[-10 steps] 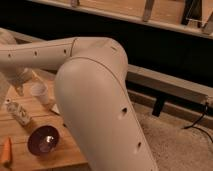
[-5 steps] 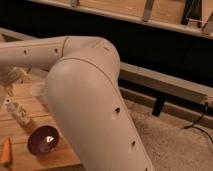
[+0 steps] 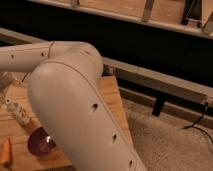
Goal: Place the bottle in the ceramic bowl
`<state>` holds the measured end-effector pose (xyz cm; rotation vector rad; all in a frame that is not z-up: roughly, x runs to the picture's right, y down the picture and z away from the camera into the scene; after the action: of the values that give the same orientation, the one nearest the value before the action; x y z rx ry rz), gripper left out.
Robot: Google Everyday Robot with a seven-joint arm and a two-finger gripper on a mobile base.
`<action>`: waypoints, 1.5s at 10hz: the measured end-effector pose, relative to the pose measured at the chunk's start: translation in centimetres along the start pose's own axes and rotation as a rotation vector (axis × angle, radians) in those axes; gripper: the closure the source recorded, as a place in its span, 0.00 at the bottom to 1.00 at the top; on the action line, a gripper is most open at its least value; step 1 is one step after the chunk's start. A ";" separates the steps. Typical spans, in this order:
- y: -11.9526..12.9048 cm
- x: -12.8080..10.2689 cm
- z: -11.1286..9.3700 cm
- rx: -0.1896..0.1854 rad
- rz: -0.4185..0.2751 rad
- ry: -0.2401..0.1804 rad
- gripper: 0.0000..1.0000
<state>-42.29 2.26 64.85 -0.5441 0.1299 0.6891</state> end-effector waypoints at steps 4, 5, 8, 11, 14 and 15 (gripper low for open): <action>2.3 -1.9 1.0 -0.022 -0.053 0.023 0.35; 2.7 -2.2 1.2 -0.028 -0.062 0.027 0.35; 3.7 -2.9 2.0 -0.040 -0.087 0.040 0.35; 4.0 -3.8 3.1 -0.041 -0.090 0.051 0.35; 4.2 -4.4 4.6 -0.041 -0.099 0.059 0.35; 4.2 -4.5 5.0 -0.042 -0.102 0.061 0.35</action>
<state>-48.76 4.96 68.60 -0.6083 0.1441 0.5768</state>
